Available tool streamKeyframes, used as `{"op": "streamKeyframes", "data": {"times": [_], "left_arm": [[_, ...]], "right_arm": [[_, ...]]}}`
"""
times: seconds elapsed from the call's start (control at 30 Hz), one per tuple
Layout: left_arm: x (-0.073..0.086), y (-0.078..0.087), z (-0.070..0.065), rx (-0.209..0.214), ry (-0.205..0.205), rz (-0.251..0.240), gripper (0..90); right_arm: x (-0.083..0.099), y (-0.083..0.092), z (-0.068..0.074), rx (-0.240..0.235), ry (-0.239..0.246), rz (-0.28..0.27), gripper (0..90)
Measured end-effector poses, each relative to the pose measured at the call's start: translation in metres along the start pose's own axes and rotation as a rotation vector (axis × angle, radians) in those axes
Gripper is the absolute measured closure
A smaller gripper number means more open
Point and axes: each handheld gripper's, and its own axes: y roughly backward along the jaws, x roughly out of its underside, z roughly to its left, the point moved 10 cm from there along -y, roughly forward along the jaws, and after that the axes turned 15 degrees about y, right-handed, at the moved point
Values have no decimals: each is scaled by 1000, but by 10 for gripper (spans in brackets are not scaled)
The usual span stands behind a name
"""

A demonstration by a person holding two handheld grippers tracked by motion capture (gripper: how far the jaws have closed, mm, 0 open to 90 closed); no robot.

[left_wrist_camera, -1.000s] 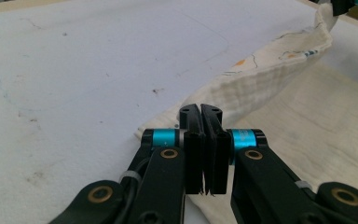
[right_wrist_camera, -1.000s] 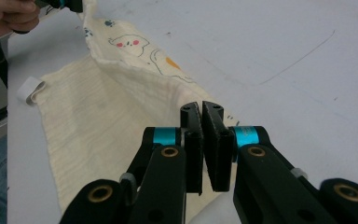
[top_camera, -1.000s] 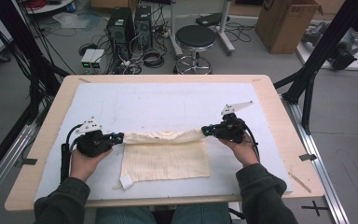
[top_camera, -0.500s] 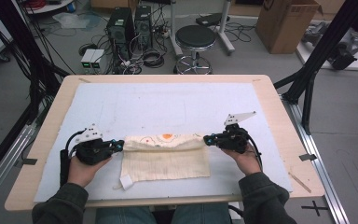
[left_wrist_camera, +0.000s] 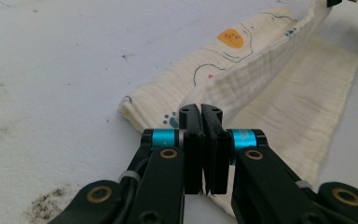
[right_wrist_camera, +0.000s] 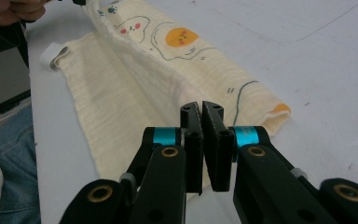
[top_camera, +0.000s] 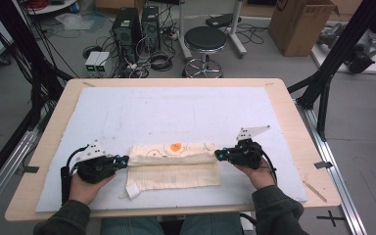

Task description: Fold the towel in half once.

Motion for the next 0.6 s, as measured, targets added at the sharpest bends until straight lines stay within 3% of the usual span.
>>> {"op": "streamKeyframes", "data": {"times": [0.2,0.6], "left_arm": [[10,2,-7,14,-18,20,870],[24,4,-18,50,-46,57,865]], "right_arm": [[1,4,7,2,13,-5,869],[14,2,14,-6,16,40,868]]}}
